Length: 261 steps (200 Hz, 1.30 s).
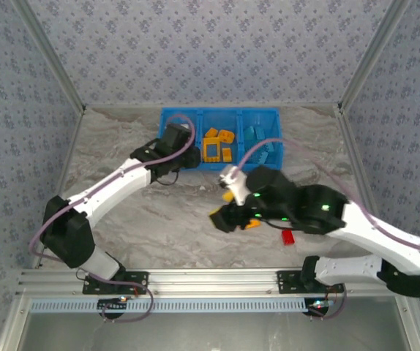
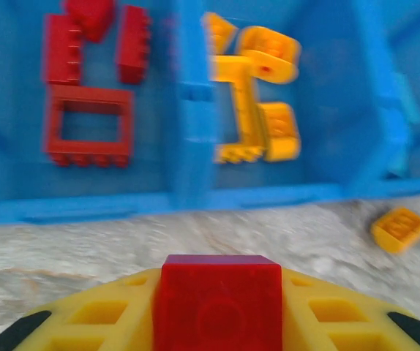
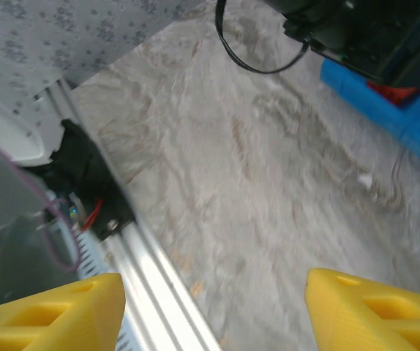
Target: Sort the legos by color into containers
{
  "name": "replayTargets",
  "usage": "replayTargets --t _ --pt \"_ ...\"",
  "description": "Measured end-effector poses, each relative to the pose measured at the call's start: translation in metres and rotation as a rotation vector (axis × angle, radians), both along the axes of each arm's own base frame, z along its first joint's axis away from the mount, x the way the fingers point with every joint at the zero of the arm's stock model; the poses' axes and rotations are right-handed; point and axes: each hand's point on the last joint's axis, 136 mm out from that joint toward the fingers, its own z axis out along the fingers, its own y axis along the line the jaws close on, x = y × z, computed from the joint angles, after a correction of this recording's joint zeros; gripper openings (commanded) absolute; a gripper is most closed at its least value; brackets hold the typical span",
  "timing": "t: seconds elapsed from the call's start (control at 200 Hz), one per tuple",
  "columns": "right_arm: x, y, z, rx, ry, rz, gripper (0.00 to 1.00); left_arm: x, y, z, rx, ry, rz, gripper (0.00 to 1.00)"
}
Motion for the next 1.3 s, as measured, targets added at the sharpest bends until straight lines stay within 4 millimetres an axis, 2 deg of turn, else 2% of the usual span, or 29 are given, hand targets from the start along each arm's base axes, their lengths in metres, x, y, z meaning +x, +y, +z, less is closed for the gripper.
replayTargets --t 0.09,0.205,0.36,0.509,0.619,0.769,0.889,1.019,1.079,1.214,1.303 --pt "0.018 0.024 -0.011 -0.016 -0.06 -0.045 0.69 0.022 0.028 -0.013 0.045 0.041 0.067 0.39" --pt "0.047 0.038 -0.012 -0.001 -0.114 -0.131 0.7 0.055 0.041 -0.021 0.084 0.06 0.106 0.39" --pt "0.092 0.033 -0.011 0.062 -0.138 -0.26 0.71 0.099 0.033 -0.031 0.128 0.056 0.11 0.39" --pt "0.131 0.025 -0.015 0.089 -0.139 -0.368 0.71 0.129 0.026 -0.046 0.172 0.057 0.123 0.39" --pt "0.144 0.025 -0.021 0.096 -0.126 -0.404 0.72 0.148 0.023 -0.06 0.192 0.068 0.135 0.39" --pt "0.148 0.026 -0.018 0.119 -0.117 -0.414 0.72 0.172 0.02 -0.076 0.199 0.081 0.147 0.4" --pt "0.148 0.027 -0.018 0.13 -0.11 -0.415 0.72 0.179 0.022 -0.089 0.212 0.107 0.153 0.4" --pt "0.15 0.027 -0.018 0.137 -0.099 -0.417 0.72 0.176 0.027 -0.101 0.226 0.147 0.157 0.41" --pt "0.15 0.026 -0.019 0.14 -0.094 -0.419 0.73 0.175 0.027 -0.102 0.223 0.156 0.155 0.44" --pt "0.154 0.027 -0.024 0.131 -0.085 -0.425 0.74 0.172 0.025 -0.107 0.203 0.176 0.156 0.57" --pt "0.155 0.028 -0.028 0.121 -0.081 -0.424 0.74 0.167 0.026 -0.115 0.208 0.197 0.155 0.6"
